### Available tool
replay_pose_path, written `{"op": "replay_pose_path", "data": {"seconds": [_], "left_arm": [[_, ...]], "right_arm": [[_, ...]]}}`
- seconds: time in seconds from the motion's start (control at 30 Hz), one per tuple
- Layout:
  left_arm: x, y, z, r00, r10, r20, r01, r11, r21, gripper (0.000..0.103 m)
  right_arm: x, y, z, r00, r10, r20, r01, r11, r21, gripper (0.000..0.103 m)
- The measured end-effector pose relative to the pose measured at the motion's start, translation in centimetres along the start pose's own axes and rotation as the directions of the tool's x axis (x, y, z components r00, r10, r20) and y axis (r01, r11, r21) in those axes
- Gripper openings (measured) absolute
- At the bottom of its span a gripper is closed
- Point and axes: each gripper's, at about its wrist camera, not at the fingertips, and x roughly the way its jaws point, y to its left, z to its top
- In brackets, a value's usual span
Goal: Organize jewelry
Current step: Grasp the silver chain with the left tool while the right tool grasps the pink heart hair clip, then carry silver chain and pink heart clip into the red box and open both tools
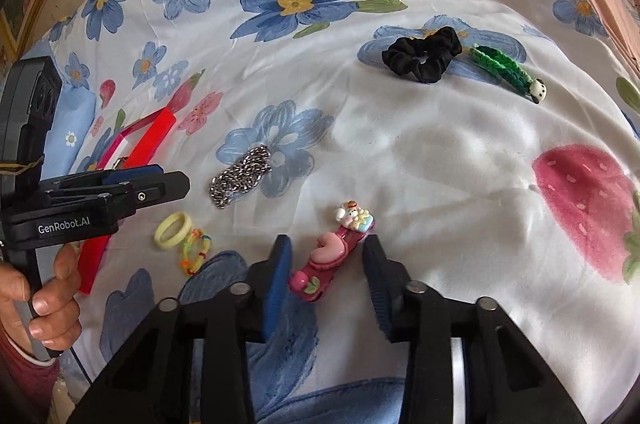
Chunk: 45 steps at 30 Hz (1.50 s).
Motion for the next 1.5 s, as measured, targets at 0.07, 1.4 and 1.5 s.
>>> {"op": "replay_pose_path", "data": {"seconds": [0.07,1.4,1.5], "left_arm": [[1.3,-0.6,0.7,1.000,-0.014,-0.016,0.015,1.000,0.027,0.061],[-13.2,5.4,-7.3,0.975,0.028,0.219,0.001,0.991,-0.131,0.010],[-14.6,6.4,-8.3,0.972,0.041,0.233,-0.004,0.987,-0.159,0.010]], "right_arm": [[0.0,-0.7,0.1,1.000,0.004,0.000,-0.004,1.000,0.007,0.019],[-3.5,6.5,1.8,0.977,0.200,0.074,-0.193,0.978,-0.084,0.019],[-3.3,7.9,1.8,0.973,0.220,0.065,-0.212,0.972,-0.106,0.019]]}}
